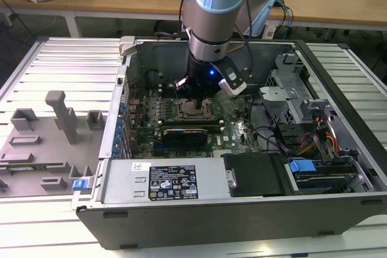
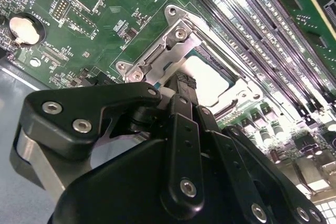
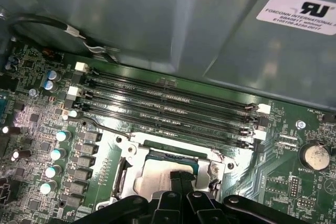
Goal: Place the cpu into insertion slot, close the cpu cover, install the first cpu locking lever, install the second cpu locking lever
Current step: 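Close the cpu cover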
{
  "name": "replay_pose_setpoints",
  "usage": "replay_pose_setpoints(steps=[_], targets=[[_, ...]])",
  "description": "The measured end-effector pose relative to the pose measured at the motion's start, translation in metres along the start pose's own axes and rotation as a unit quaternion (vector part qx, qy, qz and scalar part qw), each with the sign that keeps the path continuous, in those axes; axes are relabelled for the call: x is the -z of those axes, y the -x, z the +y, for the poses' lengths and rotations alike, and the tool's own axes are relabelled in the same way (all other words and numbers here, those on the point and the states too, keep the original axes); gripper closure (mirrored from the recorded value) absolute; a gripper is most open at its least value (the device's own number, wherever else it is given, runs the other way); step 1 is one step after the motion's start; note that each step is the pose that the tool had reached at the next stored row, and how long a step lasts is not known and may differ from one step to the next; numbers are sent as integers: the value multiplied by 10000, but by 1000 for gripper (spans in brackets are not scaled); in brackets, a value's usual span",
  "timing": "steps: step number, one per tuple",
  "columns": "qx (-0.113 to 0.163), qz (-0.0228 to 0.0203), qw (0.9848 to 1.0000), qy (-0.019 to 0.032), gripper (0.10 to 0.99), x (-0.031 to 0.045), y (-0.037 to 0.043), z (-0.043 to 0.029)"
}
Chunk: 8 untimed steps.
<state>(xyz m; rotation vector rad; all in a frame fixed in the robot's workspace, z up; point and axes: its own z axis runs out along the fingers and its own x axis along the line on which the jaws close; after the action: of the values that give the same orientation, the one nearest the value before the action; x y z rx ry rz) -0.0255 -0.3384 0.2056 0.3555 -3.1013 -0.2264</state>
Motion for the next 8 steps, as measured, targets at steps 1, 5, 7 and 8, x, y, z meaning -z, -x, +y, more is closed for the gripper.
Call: replay_pose_setpoints(steps=[1, 5, 7, 8], targets=[[0, 2, 10000, -2, 980, 0, -1, -2], [-1, 10, 10000, -19, 980, 2, -2, -8], [-1, 11, 10000, -23, 980, 16, -2, -6], [-1, 12, 10000, -27, 980, 35, -1, -3]])
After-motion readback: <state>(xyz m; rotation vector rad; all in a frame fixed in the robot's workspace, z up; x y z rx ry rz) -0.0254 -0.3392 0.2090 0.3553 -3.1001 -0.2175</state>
